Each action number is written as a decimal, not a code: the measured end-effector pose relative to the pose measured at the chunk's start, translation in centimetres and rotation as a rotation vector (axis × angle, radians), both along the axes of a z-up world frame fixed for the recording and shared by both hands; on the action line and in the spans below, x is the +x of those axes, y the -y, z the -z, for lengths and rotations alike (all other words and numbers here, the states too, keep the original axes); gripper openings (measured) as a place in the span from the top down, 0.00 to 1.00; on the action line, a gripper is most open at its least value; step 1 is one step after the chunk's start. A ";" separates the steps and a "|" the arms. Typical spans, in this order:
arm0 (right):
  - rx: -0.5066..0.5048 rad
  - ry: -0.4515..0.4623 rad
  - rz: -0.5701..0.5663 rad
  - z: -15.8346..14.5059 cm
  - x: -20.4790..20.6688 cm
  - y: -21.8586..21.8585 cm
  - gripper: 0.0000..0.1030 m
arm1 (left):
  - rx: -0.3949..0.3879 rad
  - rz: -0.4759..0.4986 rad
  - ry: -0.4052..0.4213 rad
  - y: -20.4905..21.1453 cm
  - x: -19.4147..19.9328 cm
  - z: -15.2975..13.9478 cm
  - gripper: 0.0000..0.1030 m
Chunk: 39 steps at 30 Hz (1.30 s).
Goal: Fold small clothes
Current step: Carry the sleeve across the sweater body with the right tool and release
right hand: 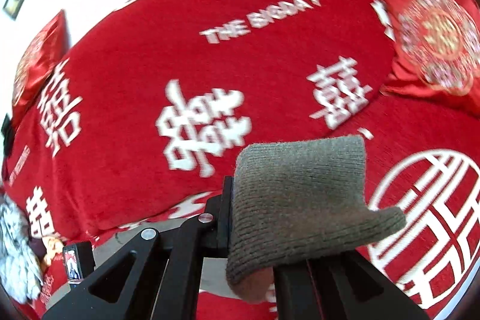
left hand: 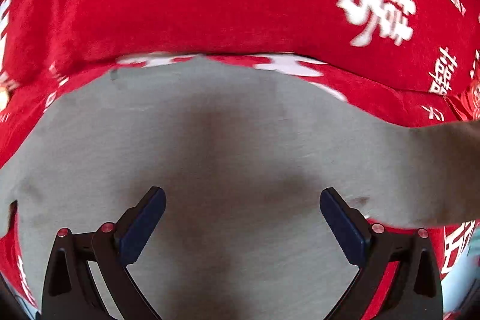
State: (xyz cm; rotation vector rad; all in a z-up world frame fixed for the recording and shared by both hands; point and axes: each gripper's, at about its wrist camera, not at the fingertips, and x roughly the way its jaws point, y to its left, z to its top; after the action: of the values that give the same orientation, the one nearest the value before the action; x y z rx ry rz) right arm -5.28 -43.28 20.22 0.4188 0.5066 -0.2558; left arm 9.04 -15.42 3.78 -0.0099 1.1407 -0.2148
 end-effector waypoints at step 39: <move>-0.244 -0.335 -0.405 14.6 15.0 -39.4 0.96 | -0.143 -0.350 0.030 -31.1 -1.1 1.3 0.00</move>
State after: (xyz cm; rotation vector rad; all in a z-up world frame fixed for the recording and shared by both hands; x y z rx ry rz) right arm 9.69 -3.91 5.64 0.0279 0.8635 0.0075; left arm 7.96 15.71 2.51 -0.3290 1.0725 0.0158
